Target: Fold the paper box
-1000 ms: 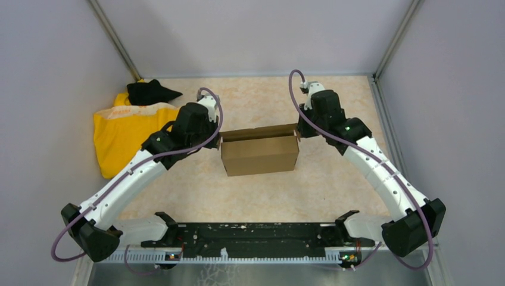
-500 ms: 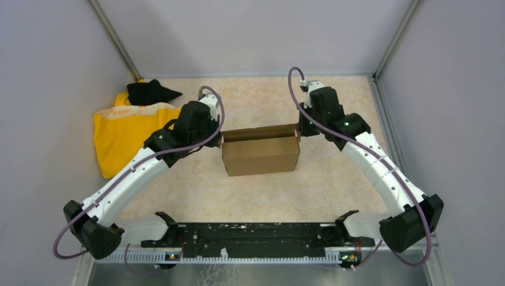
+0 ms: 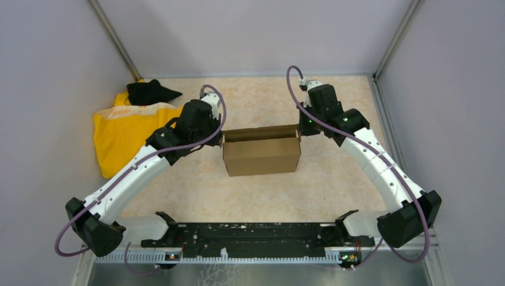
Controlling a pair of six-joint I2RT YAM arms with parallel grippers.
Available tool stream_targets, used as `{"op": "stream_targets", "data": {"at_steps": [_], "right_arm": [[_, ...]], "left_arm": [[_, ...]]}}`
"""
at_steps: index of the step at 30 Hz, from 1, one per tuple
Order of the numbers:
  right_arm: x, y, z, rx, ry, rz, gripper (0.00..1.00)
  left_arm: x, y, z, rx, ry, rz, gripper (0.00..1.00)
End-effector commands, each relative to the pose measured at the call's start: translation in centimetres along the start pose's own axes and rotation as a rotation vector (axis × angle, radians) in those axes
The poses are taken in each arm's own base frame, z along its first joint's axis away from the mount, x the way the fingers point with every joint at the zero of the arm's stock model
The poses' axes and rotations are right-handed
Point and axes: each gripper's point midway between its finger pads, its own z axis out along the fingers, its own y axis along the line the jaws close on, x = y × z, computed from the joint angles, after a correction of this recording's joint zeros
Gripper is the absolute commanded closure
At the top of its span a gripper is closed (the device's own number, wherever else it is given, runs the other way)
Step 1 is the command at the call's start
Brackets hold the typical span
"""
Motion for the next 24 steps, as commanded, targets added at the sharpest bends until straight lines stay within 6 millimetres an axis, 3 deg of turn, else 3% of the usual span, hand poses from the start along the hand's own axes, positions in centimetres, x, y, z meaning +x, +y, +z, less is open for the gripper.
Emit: {"op": "stream_targets", "data": {"at_steps": [1,7,13,22,24], "right_arm": [[-1.9,2.3,-0.9,-0.088,-0.058,0.006,1.00],[-1.5,2.1,-0.8,-0.080,-0.059,0.005,1.00],[-1.3,2.0,-0.8,-0.079,-0.057,0.000,1.00],[-0.9,1.9,-0.8,-0.077,-0.054,0.002,1.00],[-0.9,1.9,-0.8,-0.077,-0.053,0.002,0.95]], "left_arm": [[-0.4,-1.6,-0.2,0.071,0.004,-0.019,0.93],[-0.5,-1.7,-0.5,0.087,0.001,-0.008,0.90],[-0.6,-1.8,-0.9,0.100,-0.009,0.006,0.73],[-0.7,-2.8,-1.6,0.168,-0.016,0.040,0.58],[-0.8,-2.9,-1.9,0.182,-0.025,0.047,0.57]]}}
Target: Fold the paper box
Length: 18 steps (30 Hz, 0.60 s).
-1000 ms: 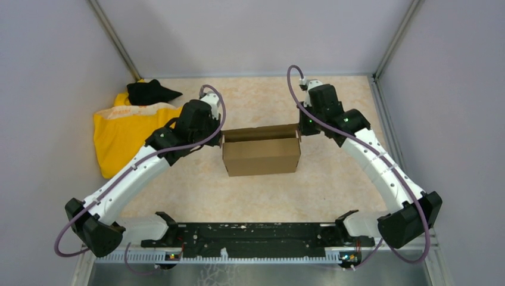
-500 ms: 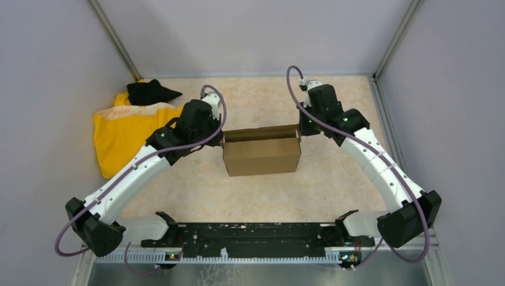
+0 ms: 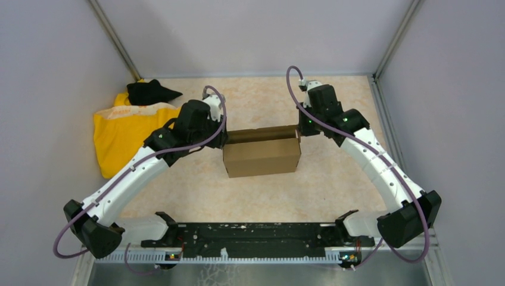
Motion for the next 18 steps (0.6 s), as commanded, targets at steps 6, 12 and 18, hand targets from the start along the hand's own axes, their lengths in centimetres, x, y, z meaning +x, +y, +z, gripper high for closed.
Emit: {"op": "stream_targets", "data": {"at_steps": [6,12,18], "right_arm": [[-1.12,1.91,-1.07,-0.078,-0.063,0.005,0.77],[-1.22,1.93,-1.21,-0.079,-0.066,0.006,0.66],[-1.34,1.43,-1.31,-0.052,-0.075,0.007,0.57]], "left_arm": [[-1.48,-1.87,-1.68,0.109,-0.052,0.033,0.54],[-1.57,-2.44,-1.83,0.142,-0.050,0.037,0.54],[-1.23,-2.42,-2.06,0.147,-0.042,0.044,0.50]]}}
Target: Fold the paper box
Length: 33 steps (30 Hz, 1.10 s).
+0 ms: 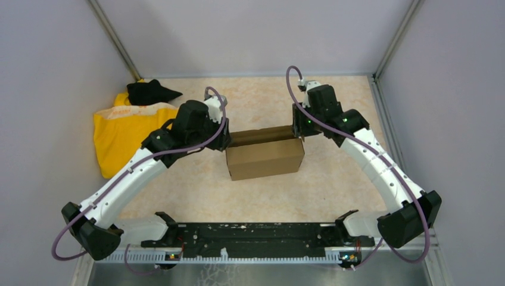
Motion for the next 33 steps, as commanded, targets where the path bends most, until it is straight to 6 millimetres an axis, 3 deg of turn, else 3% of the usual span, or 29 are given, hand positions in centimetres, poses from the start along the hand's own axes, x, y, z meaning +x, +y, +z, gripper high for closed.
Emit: {"op": "stream_targets", "data": {"at_steps": [1,11,21,29,33], "right_arm": [[-1.3,0.9,-1.2,-0.027,-0.072,0.001,0.57],[-0.8,0.5,-1.1,-0.012,-0.070,0.004,0.53],[-1.3,0.1,-1.3,0.011,-0.090,0.025,0.48],[-2.0,-1.6,-2.9,0.055,-0.119,0.049,0.47],[-1.6,-1.6,-3.4,0.045,-0.099,0.038,0.46]], "left_arm": [[-1.3,-1.0,-1.3,0.053,-0.049,0.019,0.50],[-0.1,-0.4,-1.9,0.033,-0.041,0.021,0.44],[-1.1,-0.5,-2.9,0.036,-0.071,0.032,0.39],[-5.0,-0.3,-3.4,0.008,-0.143,0.048,0.37],[-7.5,-1.7,-3.8,0.071,-0.179,0.109,0.33]]}}
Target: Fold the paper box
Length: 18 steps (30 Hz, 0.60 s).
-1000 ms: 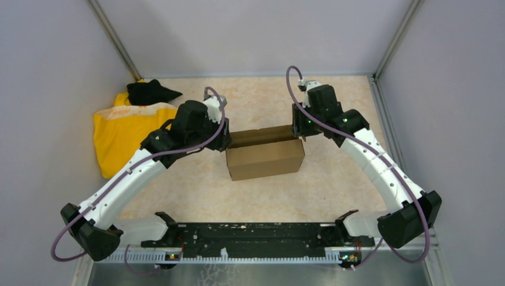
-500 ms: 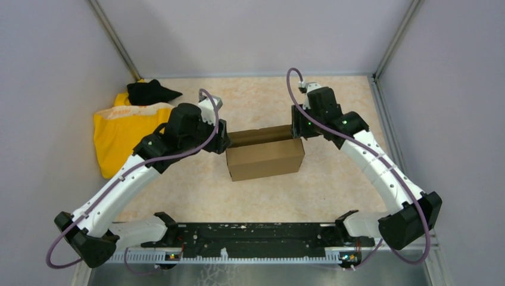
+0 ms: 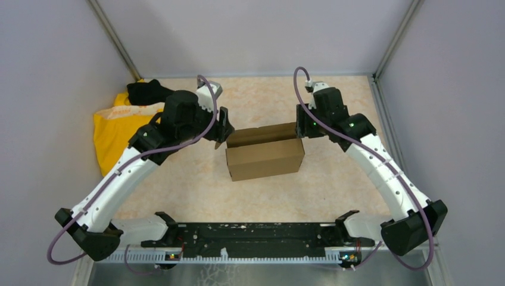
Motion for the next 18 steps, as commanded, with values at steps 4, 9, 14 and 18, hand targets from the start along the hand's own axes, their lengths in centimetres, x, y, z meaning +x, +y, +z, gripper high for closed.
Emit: {"op": "stream_targets", "data": {"at_steps": [4,9,14,18], "right_arm": [[-1.4,0.5,-3.0,-0.054,-0.051,-0.005,0.46],[0.8,2.6,-4.7,-0.198,-0.001,-0.012,0.45],[4.1,4.8,-6.2,-0.345,0.059,0.031,0.56],[7.6,7.9,-6.5,-0.482,0.149,0.049,0.68]], "left_arm": [[-4.2,-0.9,0.2,0.084,-0.079,0.152,0.26],[-3.3,-1.6,2.1,0.208,-0.038,0.220,0.21],[-1.3,-2.3,4.6,0.309,0.038,0.273,0.19],[-0.1,-2.4,5.6,0.357,0.071,0.304,0.18]]}}
